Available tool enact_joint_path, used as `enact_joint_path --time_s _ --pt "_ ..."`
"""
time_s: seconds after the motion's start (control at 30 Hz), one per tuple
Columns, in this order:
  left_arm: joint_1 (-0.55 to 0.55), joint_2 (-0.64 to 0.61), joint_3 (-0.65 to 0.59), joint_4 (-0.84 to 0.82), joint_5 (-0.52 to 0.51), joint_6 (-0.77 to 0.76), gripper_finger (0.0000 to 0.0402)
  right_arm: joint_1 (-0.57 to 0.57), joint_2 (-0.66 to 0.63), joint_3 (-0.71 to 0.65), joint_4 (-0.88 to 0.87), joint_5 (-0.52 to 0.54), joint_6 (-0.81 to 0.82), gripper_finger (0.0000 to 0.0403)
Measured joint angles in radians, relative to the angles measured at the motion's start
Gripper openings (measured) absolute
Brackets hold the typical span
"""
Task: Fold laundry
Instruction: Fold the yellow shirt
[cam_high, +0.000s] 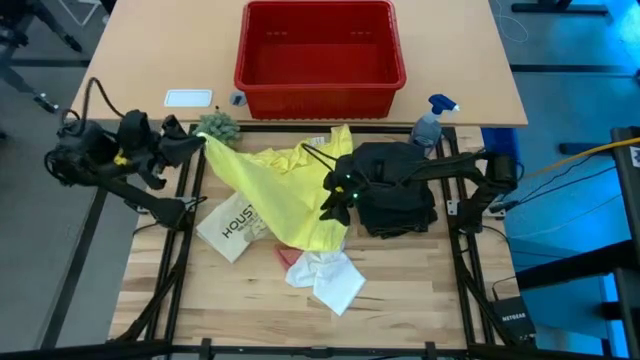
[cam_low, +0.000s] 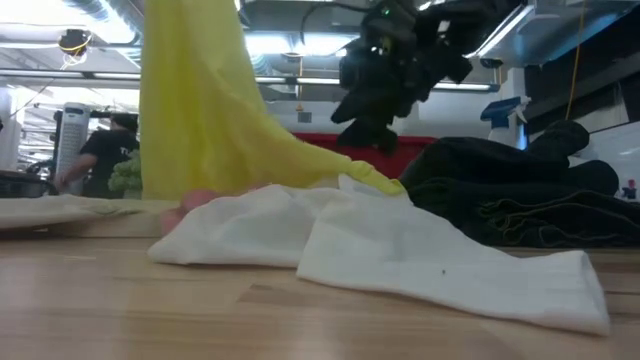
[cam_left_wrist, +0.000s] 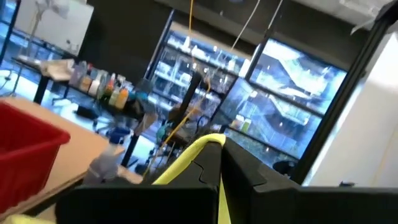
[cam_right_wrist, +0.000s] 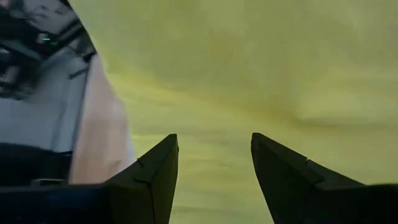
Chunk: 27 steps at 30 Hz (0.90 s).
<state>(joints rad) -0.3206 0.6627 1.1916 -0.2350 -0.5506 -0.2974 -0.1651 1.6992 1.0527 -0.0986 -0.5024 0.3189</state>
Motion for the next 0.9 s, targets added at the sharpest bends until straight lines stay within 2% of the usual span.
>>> enact_joint_path --time_s 0.1,0.2,0.47,0.67,0.9 --pt "0.0 -0.02 0.001 0.028 0.0 0.05 0.0 0.022 0.015 0.0 0.033 -0.014 0.039 0.0193" --pt "0.0 -0.035 0.001 0.062 -0.012 0.122 0.0 0.069 0.014 0.0 0.099 0.037 0.066 0.0193" --pt "0.001 -0.041 0.001 0.112 -0.134 0.329 0.0 0.228 0.014 0.0 0.246 0.262 0.123 0.0193" --pt "0.001 -0.041 -0.002 0.114 -0.196 0.4 0.0 0.281 0.034 0.0 0.235 0.509 0.099 0.0193" --pt "0.001 -0.041 -0.002 0.117 -0.26 0.474 0.0 0.329 0.05 0.0 0.293 0.579 0.06 0.0193"
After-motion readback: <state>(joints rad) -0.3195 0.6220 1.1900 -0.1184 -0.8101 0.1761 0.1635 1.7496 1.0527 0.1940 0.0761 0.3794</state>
